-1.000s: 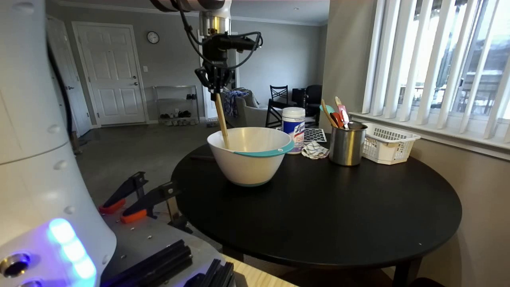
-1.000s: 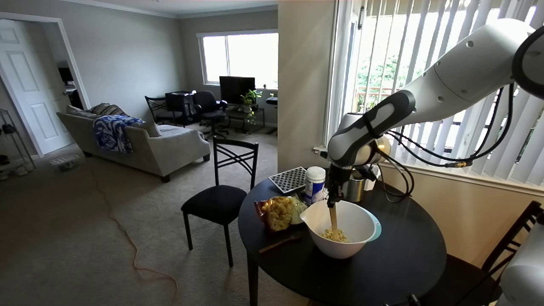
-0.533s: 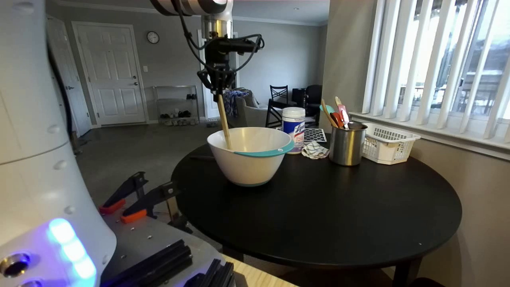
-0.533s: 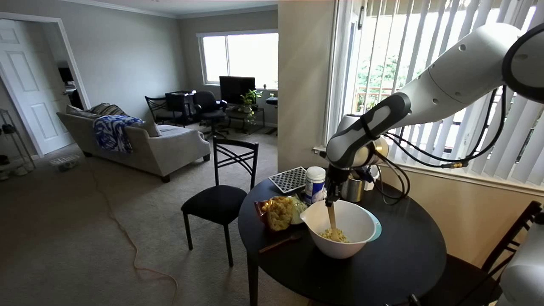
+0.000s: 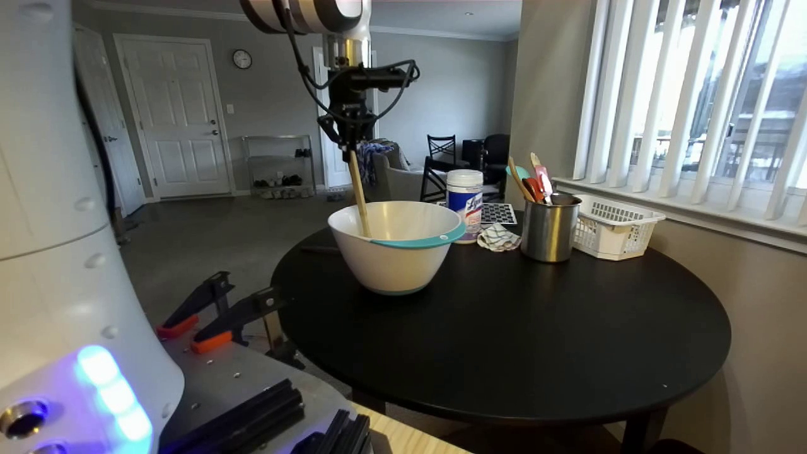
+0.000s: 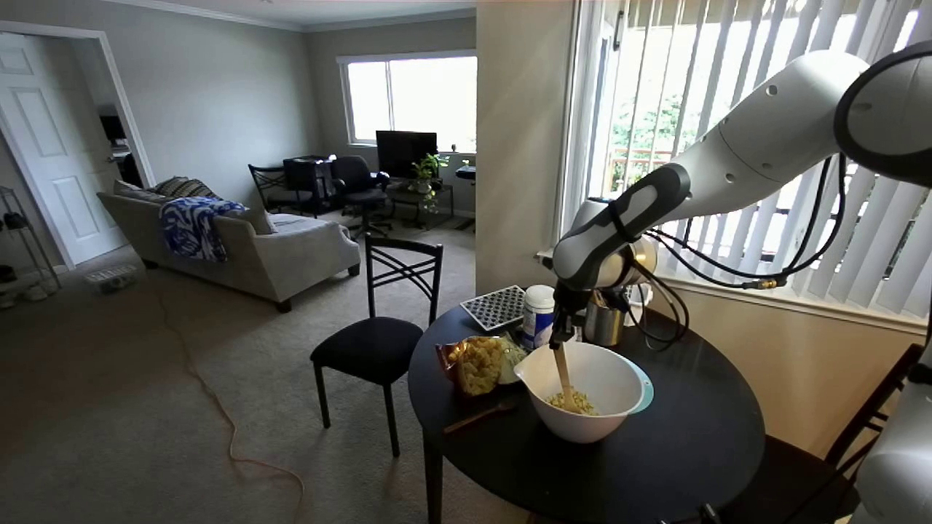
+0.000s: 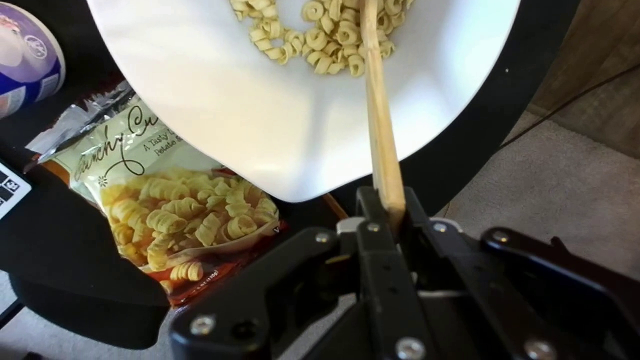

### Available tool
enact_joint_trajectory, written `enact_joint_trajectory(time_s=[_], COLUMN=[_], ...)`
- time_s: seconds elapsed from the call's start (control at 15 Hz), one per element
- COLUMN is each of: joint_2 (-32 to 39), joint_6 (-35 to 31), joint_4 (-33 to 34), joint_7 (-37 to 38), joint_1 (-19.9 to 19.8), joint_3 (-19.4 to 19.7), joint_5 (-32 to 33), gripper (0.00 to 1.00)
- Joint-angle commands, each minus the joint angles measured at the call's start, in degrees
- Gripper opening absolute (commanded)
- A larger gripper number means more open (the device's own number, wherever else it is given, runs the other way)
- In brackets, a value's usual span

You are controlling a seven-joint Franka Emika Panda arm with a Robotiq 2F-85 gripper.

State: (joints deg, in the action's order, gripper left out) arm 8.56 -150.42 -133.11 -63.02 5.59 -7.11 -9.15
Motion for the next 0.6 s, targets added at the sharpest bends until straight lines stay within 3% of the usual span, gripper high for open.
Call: enact_joint_trajectory(time_s=[0.0,0.53], joint_2=[2.28,1.69], joint_6=[-4.03,-7.76], joint_4=[0.77,1.12], joint_7=[-1.13,-0.51], joint_1=[-1.94,-4.58], joint_3=[-1.33,-0.98], joint_5=[-2.05,-1.96], gripper=[0.06,0.06])
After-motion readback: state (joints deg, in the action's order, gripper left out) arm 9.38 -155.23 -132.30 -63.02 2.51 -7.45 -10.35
